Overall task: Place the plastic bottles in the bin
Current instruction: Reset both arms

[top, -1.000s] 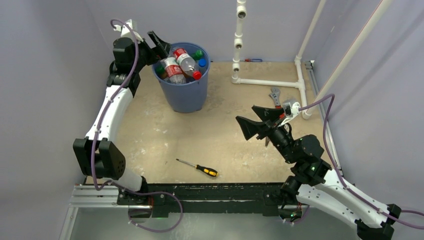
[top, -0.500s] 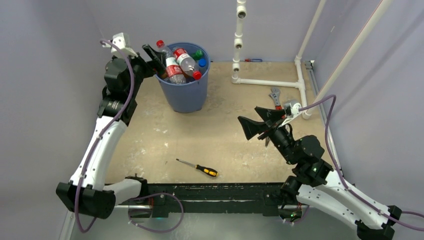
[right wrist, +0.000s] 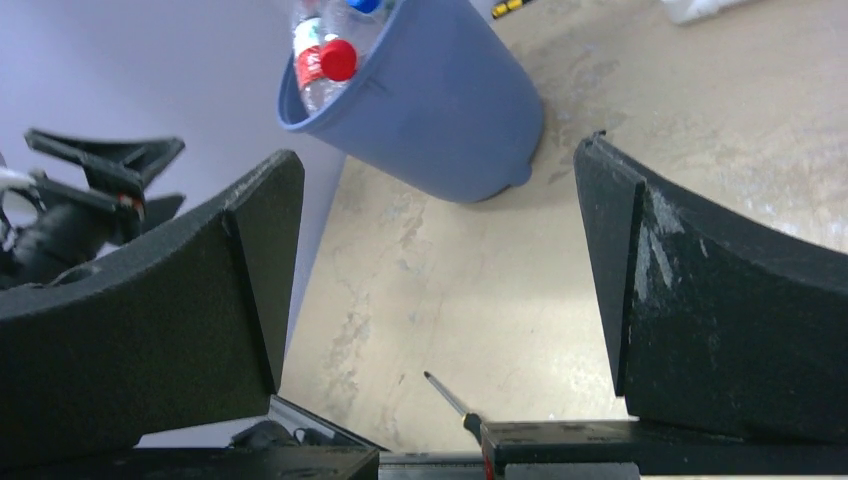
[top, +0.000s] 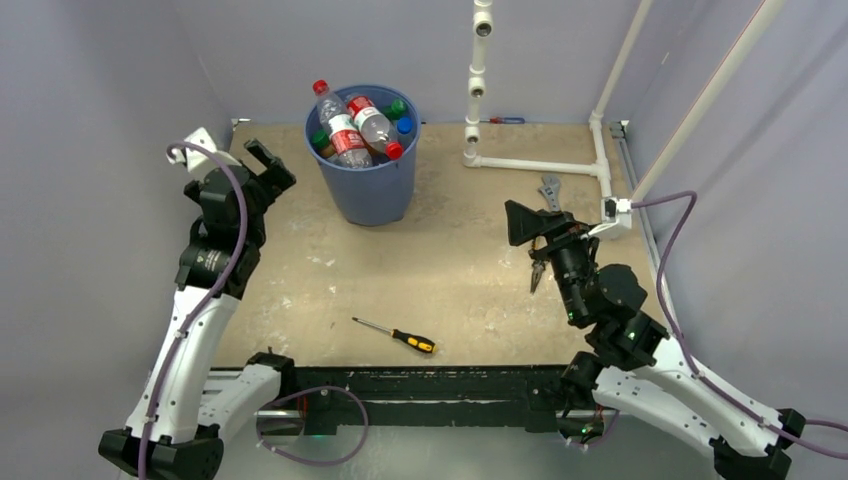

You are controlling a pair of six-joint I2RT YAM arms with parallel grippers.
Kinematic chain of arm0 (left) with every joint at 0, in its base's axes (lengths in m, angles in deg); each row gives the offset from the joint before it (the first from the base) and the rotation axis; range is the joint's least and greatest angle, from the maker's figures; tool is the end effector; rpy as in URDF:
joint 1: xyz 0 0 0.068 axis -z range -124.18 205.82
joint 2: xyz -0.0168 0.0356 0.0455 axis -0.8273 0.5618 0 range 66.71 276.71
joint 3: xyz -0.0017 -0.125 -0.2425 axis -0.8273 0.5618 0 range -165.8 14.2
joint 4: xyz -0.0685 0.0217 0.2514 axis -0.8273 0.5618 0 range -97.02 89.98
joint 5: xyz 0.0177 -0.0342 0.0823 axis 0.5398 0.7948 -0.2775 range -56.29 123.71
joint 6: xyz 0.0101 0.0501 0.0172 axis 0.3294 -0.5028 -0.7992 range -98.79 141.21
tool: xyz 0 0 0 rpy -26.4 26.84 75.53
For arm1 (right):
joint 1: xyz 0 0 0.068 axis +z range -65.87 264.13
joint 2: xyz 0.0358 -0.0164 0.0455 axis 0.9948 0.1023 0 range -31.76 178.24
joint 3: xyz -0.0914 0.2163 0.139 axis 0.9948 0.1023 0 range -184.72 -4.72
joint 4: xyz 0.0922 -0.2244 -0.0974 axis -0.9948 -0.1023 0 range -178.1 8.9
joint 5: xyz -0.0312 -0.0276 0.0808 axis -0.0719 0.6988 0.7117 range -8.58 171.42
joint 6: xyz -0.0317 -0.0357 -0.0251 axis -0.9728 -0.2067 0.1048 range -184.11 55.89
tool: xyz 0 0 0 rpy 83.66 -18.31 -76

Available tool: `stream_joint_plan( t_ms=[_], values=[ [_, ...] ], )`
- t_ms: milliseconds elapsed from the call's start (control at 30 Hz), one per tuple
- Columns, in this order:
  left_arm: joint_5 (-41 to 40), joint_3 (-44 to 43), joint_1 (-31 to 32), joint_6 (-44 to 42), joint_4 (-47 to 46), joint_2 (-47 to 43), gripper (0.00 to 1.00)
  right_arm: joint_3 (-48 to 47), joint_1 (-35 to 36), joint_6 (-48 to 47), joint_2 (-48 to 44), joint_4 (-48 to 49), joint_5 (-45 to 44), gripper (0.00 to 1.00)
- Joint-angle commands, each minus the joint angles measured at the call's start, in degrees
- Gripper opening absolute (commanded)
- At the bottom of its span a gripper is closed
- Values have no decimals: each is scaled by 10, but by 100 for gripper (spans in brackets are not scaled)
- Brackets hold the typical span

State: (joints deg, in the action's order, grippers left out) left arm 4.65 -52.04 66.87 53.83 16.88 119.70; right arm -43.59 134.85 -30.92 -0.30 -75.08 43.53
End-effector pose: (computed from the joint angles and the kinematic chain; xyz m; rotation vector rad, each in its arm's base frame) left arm 0.1889 -0.0192 0.4194 -0.6755 1.5974 -0.1152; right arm 0.0987 0.0863 0.3661 0.3641 1.3838 0.7766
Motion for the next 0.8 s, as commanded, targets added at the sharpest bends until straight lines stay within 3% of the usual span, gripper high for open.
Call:
stream_joint_plan(
  t_ms=[0, 233, 533, 633, 767],
  values=[
    [-50, 37, 0, 48, 73, 8, 99, -11, 2, 68, 35, -25, -79, 99],
    [-34, 98, 2, 38, 49, -6, 99, -52, 2, 56, 114, -70, -79, 99],
    [-40, 182, 16, 14, 1, -55, 99, -2, 2, -34, 152, 28, -139, 99],
    [-33, 183, 20, 14, 2, -58, 99, 8, 2, -86, 145, 75, -125, 99],
    [-30, 189, 23, 15, 1, -62, 99, 16, 2, -77, 146, 69, -98, 99]
  ],
)
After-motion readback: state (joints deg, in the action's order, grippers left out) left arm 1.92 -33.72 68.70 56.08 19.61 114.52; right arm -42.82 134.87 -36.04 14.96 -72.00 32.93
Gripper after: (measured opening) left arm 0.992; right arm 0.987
